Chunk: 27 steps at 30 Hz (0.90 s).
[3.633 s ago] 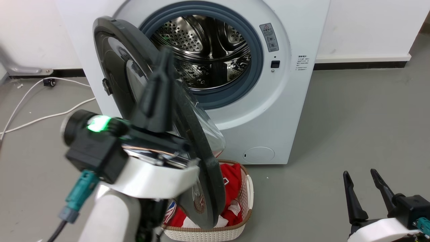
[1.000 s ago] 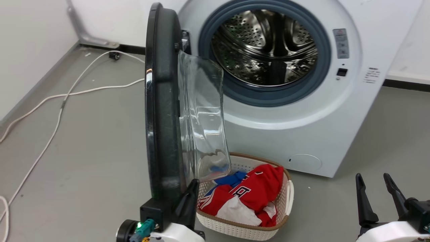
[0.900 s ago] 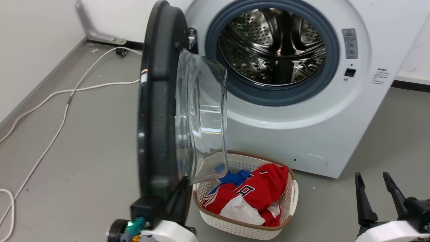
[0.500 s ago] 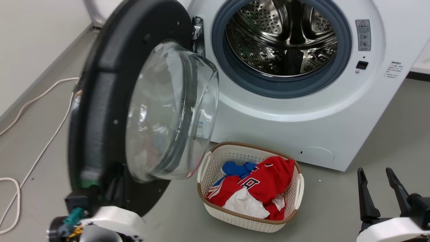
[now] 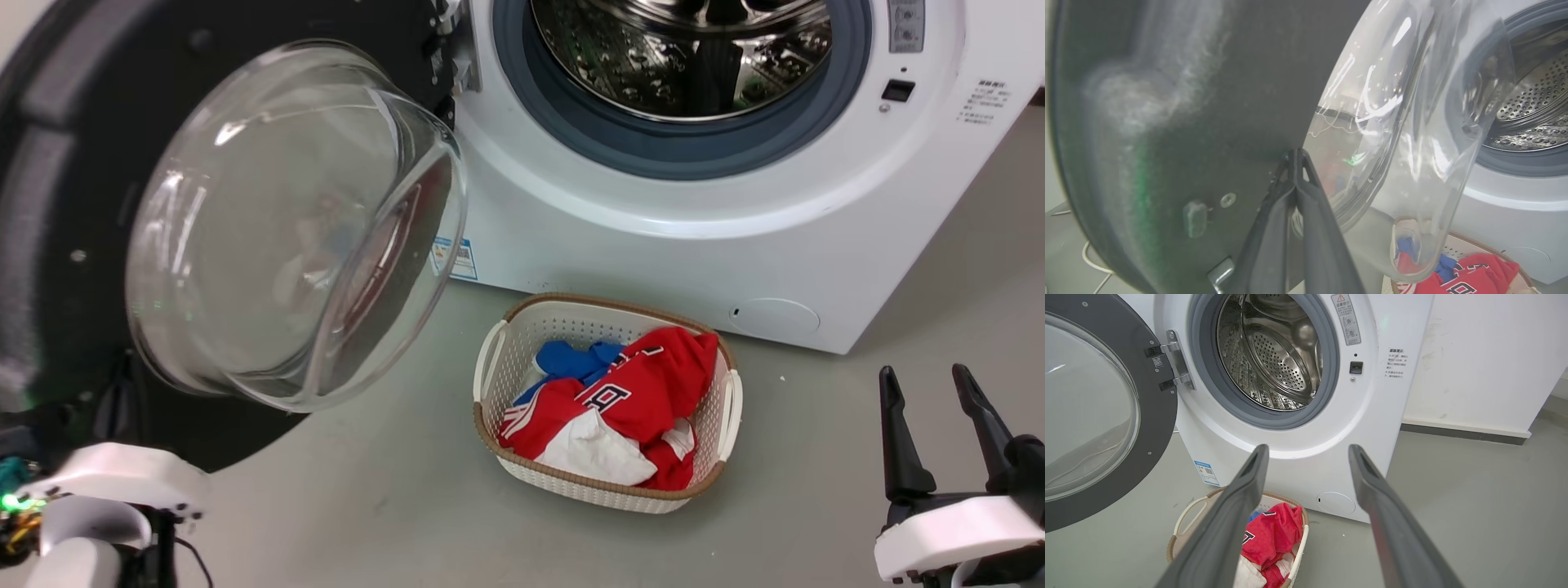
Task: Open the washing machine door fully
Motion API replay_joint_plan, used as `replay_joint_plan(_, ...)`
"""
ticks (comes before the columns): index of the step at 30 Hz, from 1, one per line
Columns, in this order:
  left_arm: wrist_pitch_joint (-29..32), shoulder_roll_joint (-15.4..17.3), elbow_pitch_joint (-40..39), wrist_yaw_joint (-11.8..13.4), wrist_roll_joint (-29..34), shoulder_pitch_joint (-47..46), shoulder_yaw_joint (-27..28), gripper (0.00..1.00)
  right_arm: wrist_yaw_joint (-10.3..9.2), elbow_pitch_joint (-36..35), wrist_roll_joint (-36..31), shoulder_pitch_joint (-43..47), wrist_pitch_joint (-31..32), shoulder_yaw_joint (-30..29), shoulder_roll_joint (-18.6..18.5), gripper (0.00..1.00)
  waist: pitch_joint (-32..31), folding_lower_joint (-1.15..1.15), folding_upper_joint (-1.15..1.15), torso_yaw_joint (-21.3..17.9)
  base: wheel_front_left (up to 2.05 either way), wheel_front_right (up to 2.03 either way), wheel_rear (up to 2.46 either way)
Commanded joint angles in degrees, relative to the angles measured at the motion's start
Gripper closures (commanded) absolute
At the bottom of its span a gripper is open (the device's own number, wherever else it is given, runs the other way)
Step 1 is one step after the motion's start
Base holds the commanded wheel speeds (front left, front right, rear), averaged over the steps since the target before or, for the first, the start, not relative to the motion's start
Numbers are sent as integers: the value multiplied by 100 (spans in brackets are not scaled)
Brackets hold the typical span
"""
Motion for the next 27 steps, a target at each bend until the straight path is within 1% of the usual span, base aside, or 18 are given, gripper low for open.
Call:
replay_joint_plan(1,-55,114,147,-17,-59,-128,134,100,-1,-28,-52,-110,-11,-12,6,0,86,0,0,-31,0,0,0)
replay_joint_plan(10,-227,388,949,-289,-395,-659,556,100,-1,-53,-85,-222,46,-9,-15,0,281,0,0,-59,0,0,0)
replay_joint_plan(14,-268,485,1397,-432,-485,-924,625,100,-1,-71,-75,-290,74,4,-54,0,359,0,0,-76,0,0,0)
replay_joint_plan(18,-340,565,1763,-548,-443,-1124,623,100,-1,-34,-67,-336,73,36,-90,0,360,0,0,-117,0,0,0)
replay_joint_plan(20,-388,548,1840,-563,-414,-1159,611,100,-1,-11,-62,-326,66,31,-92,0,317,0,0,-129,0,0,0)
replay_joint_plan(22,-445,533,1849,-522,-329,-1115,619,100,-1,26,-52,-279,56,22,-88,0,239,0,0,-139,0,0,0)
replay_joint_plan(27,-505,405,1605,-410,-64,-791,563,100,-1,129,-9,-112,23,-14,-56,0,-78,0,0,-119,0,0,0)
